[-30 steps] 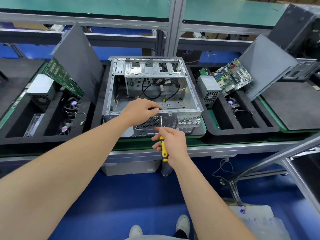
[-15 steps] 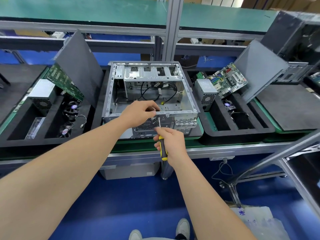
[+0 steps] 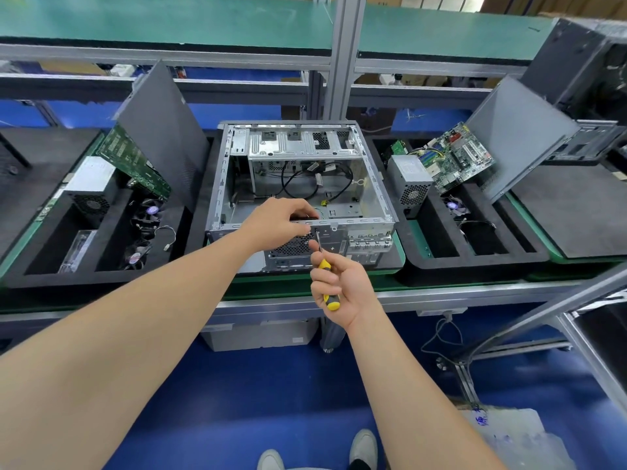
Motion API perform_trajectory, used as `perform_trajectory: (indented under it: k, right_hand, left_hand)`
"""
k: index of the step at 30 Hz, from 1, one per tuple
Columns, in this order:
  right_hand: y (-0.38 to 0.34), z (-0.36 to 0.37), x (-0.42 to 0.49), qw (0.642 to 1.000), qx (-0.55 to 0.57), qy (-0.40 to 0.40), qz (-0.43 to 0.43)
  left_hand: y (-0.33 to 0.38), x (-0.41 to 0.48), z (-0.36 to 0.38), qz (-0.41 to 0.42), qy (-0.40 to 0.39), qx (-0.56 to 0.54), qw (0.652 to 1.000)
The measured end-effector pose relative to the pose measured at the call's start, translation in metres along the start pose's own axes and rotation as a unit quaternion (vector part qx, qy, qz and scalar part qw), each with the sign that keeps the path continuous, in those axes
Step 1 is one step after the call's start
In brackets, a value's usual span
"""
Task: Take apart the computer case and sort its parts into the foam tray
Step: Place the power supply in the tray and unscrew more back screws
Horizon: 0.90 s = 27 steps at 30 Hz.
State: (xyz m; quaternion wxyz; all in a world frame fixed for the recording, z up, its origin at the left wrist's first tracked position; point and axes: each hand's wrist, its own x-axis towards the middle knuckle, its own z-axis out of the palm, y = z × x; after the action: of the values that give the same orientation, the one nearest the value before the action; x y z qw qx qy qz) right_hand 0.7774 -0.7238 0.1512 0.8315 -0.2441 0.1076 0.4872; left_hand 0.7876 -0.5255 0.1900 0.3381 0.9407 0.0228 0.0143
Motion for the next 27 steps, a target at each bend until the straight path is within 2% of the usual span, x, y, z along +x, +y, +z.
perform_trajectory:
  k: [3, 5, 6, 7, 8, 9, 11, 12, 13, 14, 15, 16, 17, 20, 22, 24, 27]
  right_hand:
    - [0.002, 0.005, 0.004, 0.982, -0.153, 0.086, -0.062]
    - [0.004, 0.009, 0.005, 0.947, -0.27, 0.141, -0.106]
    - [0.005, 0.01, 0.004, 0.917, -0.338, 0.167, -0.131]
    - [0.006, 0.012, 0.002, 0.876, -0.413, 0.192, -0.159]
    - [0.006, 0.013, 0.001, 0.819, -0.495, 0.22, -0.188]
    - [0.006, 0.015, -0.001, 0.745, -0.583, 0.245, -0.215]
    - [0.007, 0.016, -0.002, 0.572, -0.732, 0.284, -0.238]
    - [0.008, 0.017, -0.001, 0.505, -0.774, 0.299, -0.237]
    - [0.008, 0.018, -0.001, 0.466, -0.794, 0.309, -0.24]
    - [0.009, 0.018, 0.001, 0.453, -0.798, 0.314, -0.244]
    - [0.009, 0.018, 0.001, 0.463, -0.794, 0.31, -0.245]
    - [0.007, 0.017, 0.001, 0.494, -0.779, 0.298, -0.245]
    - [0.004, 0.015, 0.0, 0.545, -0.751, 0.282, -0.243]
    - [-0.006, 0.009, -0.003, 0.746, -0.593, 0.226, -0.202]
    - [-0.011, 0.008, -0.005, 0.854, -0.468, 0.17, -0.153]
    - [-0.013, 0.007, -0.006, 0.919, -0.358, 0.124, -0.109]
    - [-0.009, 0.006, -0.007, 0.973, -0.21, 0.085, -0.049]
  left_hand:
    - [0.001, 0.0, 0.001, 0.0, 0.004, 0.005, 1.0]
    - [0.001, -0.001, 0.001, -0.006, 0.006, 0.01, 1.0]
    - [0.001, -0.001, 0.002, -0.008, 0.007, 0.015, 1.0]
    - [0.001, 0.0, 0.003, -0.009, 0.009, 0.022, 1.0]
    - [0.0, 0.0, 0.004, -0.008, 0.012, 0.032, 0.999]
    - [0.0, 0.0, 0.005, -0.005, 0.015, 0.043, 0.999]
    - [-0.002, 0.001, 0.007, 0.002, 0.021, 0.06, 0.998]
    - [-0.003, 0.001, 0.008, 0.006, 0.023, 0.064, 0.998]
    - [-0.004, 0.002, 0.008, 0.011, 0.026, 0.065, 0.997]
    - [-0.005, 0.002, 0.009, 0.015, 0.028, 0.066, 0.997]
    - [-0.006, 0.002, 0.009, 0.017, 0.03, 0.068, 0.997]
    - [-0.006, 0.003, 0.009, 0.018, 0.031, 0.07, 0.997]
    - [-0.007, 0.003, 0.009, 0.018, 0.033, 0.072, 0.997]
    - [-0.006, 0.002, 0.008, 0.01, 0.031, 0.075, 0.997]
    - [-0.005, 0.002, 0.008, 0.007, 0.031, 0.075, 0.997]
    - [-0.003, 0.001, 0.007, 0.008, 0.027, 0.073, 0.997]
    - [0.0, -0.001, 0.006, 0.005, 0.027, 0.043, 0.999]
